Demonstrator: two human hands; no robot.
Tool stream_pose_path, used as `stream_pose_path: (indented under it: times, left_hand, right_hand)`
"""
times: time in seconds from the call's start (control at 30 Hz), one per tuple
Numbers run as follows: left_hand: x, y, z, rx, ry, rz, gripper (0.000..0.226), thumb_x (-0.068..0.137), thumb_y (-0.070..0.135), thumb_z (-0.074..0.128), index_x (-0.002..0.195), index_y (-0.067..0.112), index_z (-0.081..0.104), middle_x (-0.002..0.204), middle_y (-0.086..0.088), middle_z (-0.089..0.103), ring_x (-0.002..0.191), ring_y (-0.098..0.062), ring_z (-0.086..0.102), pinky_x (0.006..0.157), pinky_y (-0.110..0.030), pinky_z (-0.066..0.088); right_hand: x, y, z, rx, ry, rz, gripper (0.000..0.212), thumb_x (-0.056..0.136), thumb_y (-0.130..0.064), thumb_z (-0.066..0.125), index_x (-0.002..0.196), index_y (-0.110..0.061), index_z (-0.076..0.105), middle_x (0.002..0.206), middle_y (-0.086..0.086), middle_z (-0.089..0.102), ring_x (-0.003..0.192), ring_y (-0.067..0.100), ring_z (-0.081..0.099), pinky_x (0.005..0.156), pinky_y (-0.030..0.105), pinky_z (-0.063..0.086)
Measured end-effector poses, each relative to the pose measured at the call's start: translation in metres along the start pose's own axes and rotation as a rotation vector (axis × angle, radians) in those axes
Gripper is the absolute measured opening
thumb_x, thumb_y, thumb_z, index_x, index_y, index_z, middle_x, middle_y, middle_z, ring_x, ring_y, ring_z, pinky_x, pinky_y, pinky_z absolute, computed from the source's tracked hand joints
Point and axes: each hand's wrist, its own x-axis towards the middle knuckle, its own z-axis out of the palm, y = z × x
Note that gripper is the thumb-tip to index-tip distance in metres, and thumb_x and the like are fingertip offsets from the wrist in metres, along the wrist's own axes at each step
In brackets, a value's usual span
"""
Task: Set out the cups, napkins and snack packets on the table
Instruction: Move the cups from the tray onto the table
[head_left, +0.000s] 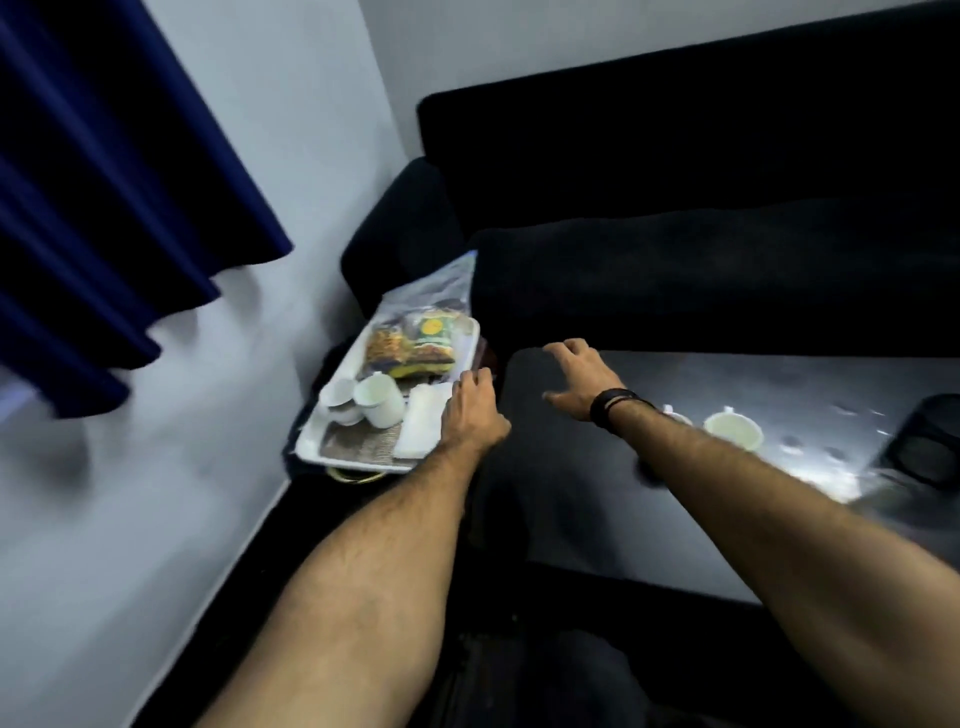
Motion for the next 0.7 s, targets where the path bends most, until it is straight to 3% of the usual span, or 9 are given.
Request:
stream_pose_path:
  times: [0.13,0.27,0.47,0.6,0.7]
  left_hand:
    - [0.002,-0.077,-0.023,0.011,0.109,-0.110,0.054,0.081,0.013,0.058,0.134,0.011,0.045,0.136,-0.016,0.043,0.127,-0.036,0.046,0.102,-0.044,0.040]
    - [0.009,-0.136,-0.037,0.035,0.201,-0.218,0.057,0.081,0.013,0.056,0.137,0.012,0.043,0.138,-0.016,0.042,0.126,-0.036,0.047,0.101,-0.045,0.042]
    - [0.031,-0.191,-0.036,-0.006,0.156,-0.382,0.058,0.084,0.027,0.063,0.138,0.021,0.042,0.133,-0.020,0.045,0.122,-0.040,0.049,0.092,-0.043,0.045]
    - [0.053,-0.209,-0.032,-0.067,0.089,-0.493,0.080,0.082,0.043,0.068,0.149,0.029,0.027,0.137,-0.018,0.041,0.125,-0.040,0.049,0.090,-0.044,0.046]
    - [0.072,-0.219,-0.035,-0.091,0.042,-0.494,0.097,0.077,0.040,0.077,0.154,0.026,0.019,0.140,-0.020,0.038,0.125,-0.041,0.050,0.095,-0.045,0.046]
  right_hand:
    - [0.024,-0.083,0.044,-0.002,-0.058,-0.146,0.062,0.078,-0.032,0.069,0.133,-0.018,0.045,0.134,0.012,0.042,0.123,0.034,0.046,0.098,0.045,0.047]
    - [0.045,-0.142,0.081,0.009,-0.112,-0.250,0.067,0.079,-0.031,0.069,0.137,-0.015,0.042,0.139,0.015,0.041,0.126,0.035,0.046,0.100,0.044,0.045]
    - [0.074,-0.192,0.129,0.022,-0.191,-0.252,0.076,0.078,-0.034,0.073,0.143,-0.022,0.034,0.136,0.019,0.045,0.125,0.038,0.047,0.101,0.045,0.045]
    - [0.096,-0.207,0.145,-0.004,-0.229,-0.255,0.079,0.078,-0.037,0.072,0.144,-0.021,0.031,0.134,0.022,0.044,0.123,0.042,0.049,0.099,0.048,0.046]
    - [0.112,-0.217,0.157,-0.019,-0.254,-0.249,0.080,0.081,-0.036,0.070,0.148,-0.022,0.028,0.138,0.023,0.042,0.122,0.043,0.052,0.098,0.049,0.049]
